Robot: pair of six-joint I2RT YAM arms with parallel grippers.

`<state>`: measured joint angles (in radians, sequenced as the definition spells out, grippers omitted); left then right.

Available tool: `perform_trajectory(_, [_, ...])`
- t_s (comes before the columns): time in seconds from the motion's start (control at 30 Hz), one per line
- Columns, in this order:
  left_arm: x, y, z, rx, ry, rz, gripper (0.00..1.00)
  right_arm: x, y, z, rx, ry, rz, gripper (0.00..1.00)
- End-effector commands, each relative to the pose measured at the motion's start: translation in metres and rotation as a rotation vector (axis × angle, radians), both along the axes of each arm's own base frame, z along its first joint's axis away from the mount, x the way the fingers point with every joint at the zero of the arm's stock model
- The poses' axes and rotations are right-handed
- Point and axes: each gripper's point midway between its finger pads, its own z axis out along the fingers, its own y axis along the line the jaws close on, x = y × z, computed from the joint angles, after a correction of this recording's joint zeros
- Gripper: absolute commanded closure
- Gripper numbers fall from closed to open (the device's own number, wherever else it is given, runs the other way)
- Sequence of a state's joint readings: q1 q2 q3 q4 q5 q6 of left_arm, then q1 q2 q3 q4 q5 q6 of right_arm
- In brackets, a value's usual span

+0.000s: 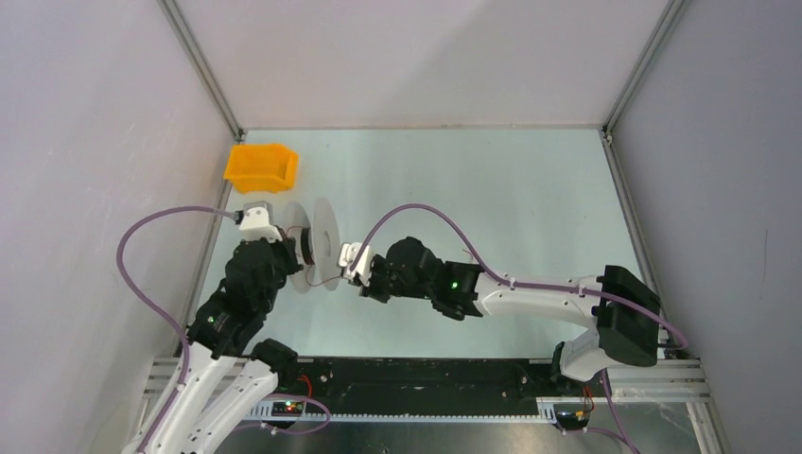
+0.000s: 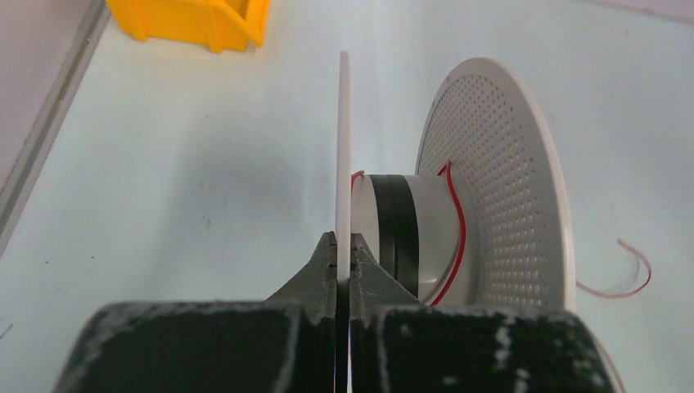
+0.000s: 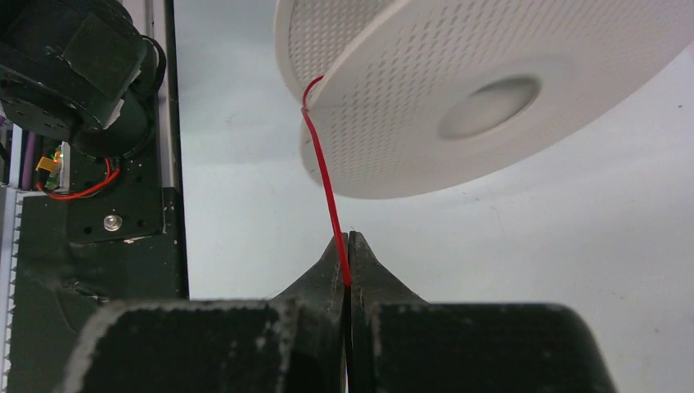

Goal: Wrap the cables

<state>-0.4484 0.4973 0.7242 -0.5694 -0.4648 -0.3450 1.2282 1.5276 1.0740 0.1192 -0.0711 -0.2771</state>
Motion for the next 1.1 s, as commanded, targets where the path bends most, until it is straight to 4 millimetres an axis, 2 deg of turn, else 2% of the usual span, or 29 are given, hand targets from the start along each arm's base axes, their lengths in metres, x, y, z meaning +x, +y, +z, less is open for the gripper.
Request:
perform_trajectory(0.0, [0.005, -0.018, 0.0, 0.02, 0.0, -0.114, 1.0, 0.014, -0.002, 0.05, 0.073, -0.088, -0.021, 1.0])
perform_trajectory(0.27, [0.001, -0.046, -0.008, 0.117, 0.051, -0.274, 1.0, 0.036, -0.011, 0.081, 0.111, -0.125, -0.05, 1.0])
perform_trajectory(0.5, [-0.02, -0.09, -0.016, 0.181, 0.074, -0.569, 1.0, 0.06, -0.035, 0.084, 0.087, -0.116, -0.086, 1.0])
perform_trajectory(0.73, [-0.033, -0.115, -0.023, 0.15, 0.129, -0.719, 1.0, 0.09, -0.067, 0.063, 0.002, -0.065, -0.17, 0.96])
perform_trajectory(0.97, [-0.043, -0.12, 0.007, 0.062, 0.056, -0.744, 1.0, 0.119, -0.094, 0.032, -0.04, 0.072, -0.246, 0.87])
perform_trajectory(1.07, [-0.045, -0.12, 0.021, 0.021, 0.022, -0.737, 1.0, 0.12, -0.095, 0.022, -0.011, 0.158, -0.234, 0.84])
